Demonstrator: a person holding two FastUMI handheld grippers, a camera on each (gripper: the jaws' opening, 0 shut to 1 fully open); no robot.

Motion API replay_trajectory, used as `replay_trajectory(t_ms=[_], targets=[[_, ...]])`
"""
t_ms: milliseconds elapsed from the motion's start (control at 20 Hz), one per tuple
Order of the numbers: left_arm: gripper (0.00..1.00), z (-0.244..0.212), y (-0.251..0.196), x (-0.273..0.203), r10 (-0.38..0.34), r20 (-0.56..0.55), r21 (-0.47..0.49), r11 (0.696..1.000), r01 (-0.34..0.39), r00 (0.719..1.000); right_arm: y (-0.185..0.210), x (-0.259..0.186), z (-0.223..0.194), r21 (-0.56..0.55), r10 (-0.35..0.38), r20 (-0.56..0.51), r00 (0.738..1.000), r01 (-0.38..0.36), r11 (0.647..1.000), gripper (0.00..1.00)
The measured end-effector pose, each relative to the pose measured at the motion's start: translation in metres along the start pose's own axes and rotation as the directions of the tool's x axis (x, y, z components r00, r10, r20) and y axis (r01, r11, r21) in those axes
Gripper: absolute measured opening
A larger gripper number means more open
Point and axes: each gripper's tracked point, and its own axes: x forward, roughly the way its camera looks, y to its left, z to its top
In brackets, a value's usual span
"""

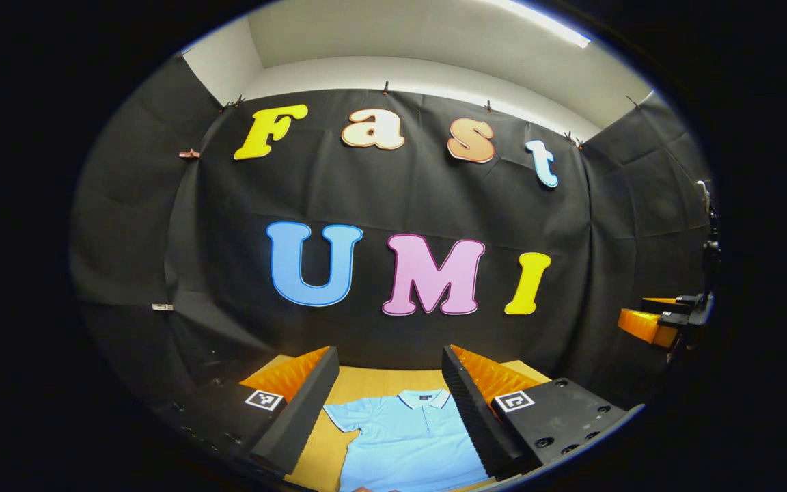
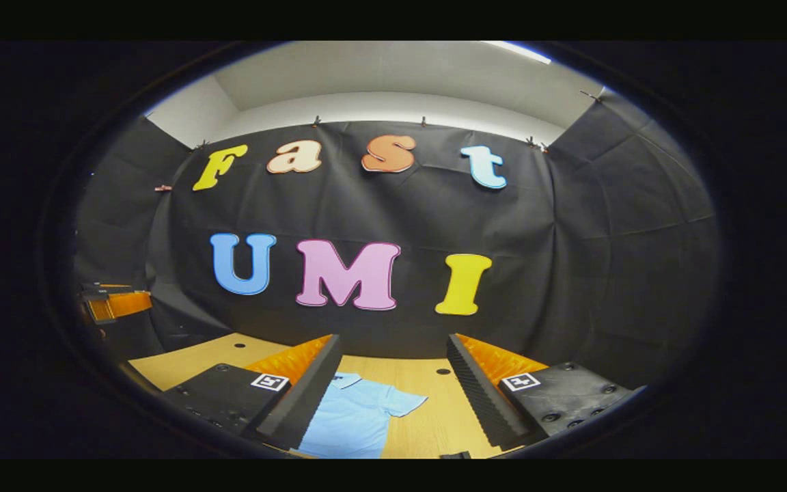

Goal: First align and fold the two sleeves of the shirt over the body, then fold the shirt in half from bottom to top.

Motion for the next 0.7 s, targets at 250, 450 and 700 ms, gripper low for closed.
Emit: replay_trajectory(t_ms=[250,450,700], targets=[[0.96,0.001,0.015,0.002,0.012,-0.003,0.005,1.000,-0.012,1.000,0.009,0.007,0.000,-0.004,0.010,-0.010,1.000,-0.010,1.000,0.96],[0.97,0.002,0.027,0.004,0.020,-0.002,-0.001,1.000,-0.020,1.000,0.032,0.025,-0.012,0.027,0.103,-0.081,0.991,-0.101,0.994,0.97],[0.96,-0.002,0.051,0.001,0.026,-0.002,-0.016,1.000,-0.026,1.000,0.035,0.064,-0.026,0.023,0.126,-0.161,0.979,-0.124,0.992,0.96]])
